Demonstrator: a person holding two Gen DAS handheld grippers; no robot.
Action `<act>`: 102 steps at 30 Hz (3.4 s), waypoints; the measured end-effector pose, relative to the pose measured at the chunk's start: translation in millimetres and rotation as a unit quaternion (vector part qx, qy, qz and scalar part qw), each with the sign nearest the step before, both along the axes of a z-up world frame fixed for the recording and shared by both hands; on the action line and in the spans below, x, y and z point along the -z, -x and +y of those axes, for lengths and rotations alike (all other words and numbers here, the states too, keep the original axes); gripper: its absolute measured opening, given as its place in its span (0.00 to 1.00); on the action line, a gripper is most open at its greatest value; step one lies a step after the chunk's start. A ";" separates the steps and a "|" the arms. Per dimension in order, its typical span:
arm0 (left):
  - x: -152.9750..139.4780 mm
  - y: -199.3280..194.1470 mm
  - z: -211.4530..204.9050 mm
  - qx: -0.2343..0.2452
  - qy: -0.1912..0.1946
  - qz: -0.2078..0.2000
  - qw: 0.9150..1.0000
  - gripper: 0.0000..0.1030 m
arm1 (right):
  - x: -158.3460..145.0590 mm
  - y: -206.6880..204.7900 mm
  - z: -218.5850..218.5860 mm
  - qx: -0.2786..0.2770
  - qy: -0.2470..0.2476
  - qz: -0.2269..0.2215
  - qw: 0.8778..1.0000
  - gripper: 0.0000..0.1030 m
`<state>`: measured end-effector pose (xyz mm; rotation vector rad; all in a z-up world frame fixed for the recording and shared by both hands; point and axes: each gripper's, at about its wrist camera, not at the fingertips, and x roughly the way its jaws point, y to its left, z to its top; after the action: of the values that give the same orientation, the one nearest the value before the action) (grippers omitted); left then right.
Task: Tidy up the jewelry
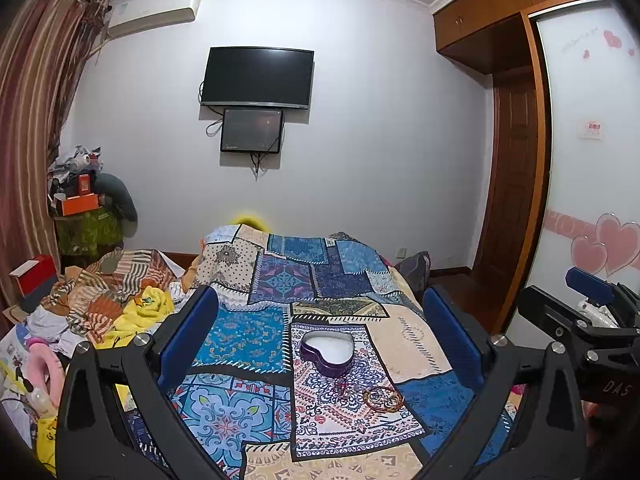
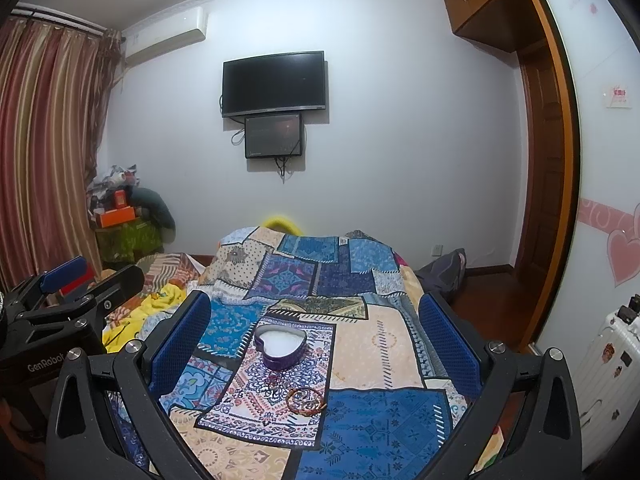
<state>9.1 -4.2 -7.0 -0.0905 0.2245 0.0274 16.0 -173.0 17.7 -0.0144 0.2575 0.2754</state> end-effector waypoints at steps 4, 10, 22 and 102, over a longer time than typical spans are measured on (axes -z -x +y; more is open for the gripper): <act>1.3 -8.6 2.2 -0.001 0.001 0.007 1.000 1.00 | 1.0 -7.4 -0.9 0.000 0.000 0.007 1.000 1.00; 13.9 -34.4 7.8 -0.005 0.003 0.037 0.999 1.00 | 11.1 -24.1 -3.2 0.008 0.005 0.027 1.000 1.00; 84.5 -103.2 12.8 -0.013 -0.016 0.148 0.989 0.91 | 73.2 -89.9 -12.4 0.049 0.056 0.123 0.990 1.00; 134.7 -165.2 1.1 0.145 0.026 0.266 0.953 0.19 | 107.1 -161.3 40.9 -0.142 0.076 0.261 0.952 0.06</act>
<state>174.3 -3.1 -141.7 -0.1001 0.7777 -0.2502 177.2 -132.0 -89.4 -0.1330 0.8064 0.5464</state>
